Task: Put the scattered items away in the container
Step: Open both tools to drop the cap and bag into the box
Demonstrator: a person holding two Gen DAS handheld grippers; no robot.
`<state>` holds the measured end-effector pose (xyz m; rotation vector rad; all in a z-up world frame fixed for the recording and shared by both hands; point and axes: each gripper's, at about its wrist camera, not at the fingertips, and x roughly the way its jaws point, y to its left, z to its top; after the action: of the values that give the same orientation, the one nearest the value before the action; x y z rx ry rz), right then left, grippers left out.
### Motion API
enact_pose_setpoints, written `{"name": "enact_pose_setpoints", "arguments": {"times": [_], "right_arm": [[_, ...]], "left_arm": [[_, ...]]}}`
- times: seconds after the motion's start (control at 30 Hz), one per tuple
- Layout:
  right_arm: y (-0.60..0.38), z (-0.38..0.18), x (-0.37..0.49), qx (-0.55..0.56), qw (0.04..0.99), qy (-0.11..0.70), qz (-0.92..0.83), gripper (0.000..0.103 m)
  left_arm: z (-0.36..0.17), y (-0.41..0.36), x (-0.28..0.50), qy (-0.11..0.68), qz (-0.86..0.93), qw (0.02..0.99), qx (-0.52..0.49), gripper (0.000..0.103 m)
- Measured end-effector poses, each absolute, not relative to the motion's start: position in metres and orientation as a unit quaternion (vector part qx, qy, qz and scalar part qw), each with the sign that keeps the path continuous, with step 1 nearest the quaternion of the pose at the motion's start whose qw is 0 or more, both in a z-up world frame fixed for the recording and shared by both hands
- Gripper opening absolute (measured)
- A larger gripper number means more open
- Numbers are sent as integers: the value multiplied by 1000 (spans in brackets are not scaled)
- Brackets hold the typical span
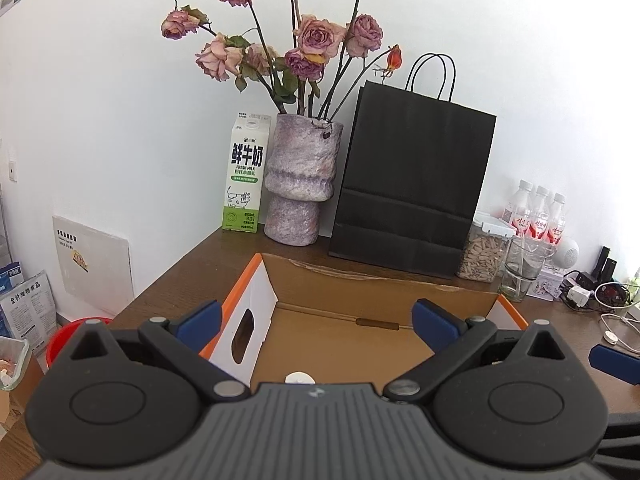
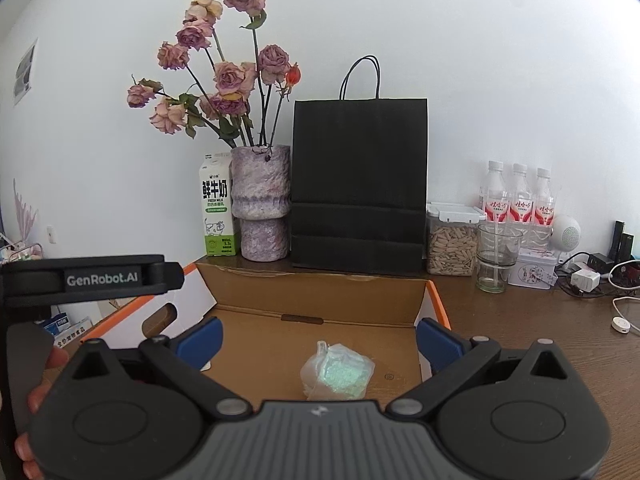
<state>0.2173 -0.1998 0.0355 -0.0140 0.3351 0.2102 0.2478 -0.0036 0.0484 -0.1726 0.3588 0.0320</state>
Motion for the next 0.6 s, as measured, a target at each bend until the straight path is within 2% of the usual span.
{"name": "enact_pose_setpoints", "arguments": {"times": [0.33,0.6], "right_arm": [[-200,63,175,-24,983,147,110,103],[-212,71,123,-33,983,137,115,103]], "left_arm": [[78,12,211,169,21,982,-75,103],[80,32,168,174,26,982,-69,103]]}}
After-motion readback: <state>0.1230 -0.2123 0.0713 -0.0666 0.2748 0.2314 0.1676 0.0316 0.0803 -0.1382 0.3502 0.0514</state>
